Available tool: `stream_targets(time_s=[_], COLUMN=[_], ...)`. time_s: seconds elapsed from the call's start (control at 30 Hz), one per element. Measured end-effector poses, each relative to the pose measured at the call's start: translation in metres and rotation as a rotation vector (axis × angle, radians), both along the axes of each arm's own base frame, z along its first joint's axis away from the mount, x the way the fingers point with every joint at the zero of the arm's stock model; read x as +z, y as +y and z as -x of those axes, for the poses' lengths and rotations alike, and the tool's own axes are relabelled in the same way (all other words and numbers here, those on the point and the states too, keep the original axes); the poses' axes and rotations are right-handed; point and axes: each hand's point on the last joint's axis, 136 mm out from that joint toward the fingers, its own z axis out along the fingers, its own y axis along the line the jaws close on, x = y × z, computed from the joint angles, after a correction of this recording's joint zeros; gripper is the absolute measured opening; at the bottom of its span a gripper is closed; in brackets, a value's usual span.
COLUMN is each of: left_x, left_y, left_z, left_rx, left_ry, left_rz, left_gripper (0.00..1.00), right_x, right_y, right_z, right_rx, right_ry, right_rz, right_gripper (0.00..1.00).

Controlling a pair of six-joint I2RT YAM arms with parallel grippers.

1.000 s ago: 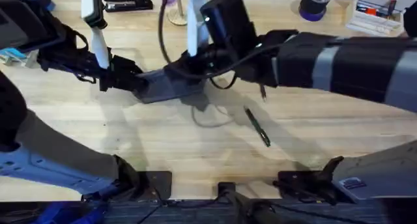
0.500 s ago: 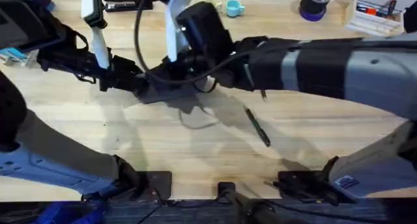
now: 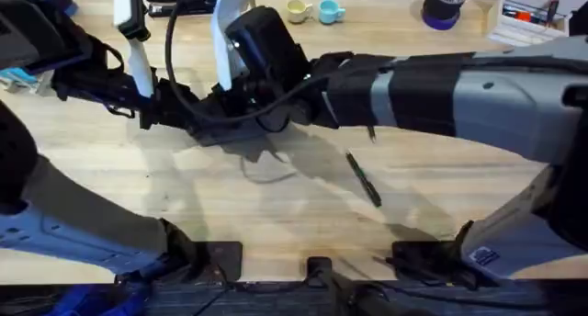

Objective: Unzip the bag, pick up the pens from the table one at a time and place them inside, then zip the bag closed.

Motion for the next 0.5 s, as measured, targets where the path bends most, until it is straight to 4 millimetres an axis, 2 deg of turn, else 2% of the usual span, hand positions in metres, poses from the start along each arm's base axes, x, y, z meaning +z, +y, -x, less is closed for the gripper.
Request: stream_targets(time_s=[0.17,0.3,0.37,0.5], left_x=[0.000,0.000,0.000,0.000], left_y=[0.000,-0.001,-0.001,-0.001], left_z=[0.000,-0.001,-0.001,-0.001], left_rx=[-0.005,-0.007,-0.007,-0.007], left_ry=[-0.006,-0.010,-0.009,-0.007], left_rz=[-0.001,-0.002,-0.001,-0.001], left_gripper=[0.045,0.045,0.045,0.045], right_x=[-0.002,0.004,0.010,0.031], right_y=[-0.006,-0.013,-0.022,-0.047], right_z=[-0.005,0.003,0.006,-0.003], right_rx=[-0.013,0.035,0.041,0.014], right_ry=[0.010,0.030,0.026,-0.031], right_rz=[0.028,0.086,0.120,0.167], right_gripper=[0.384,0.946,0.990,0.995])
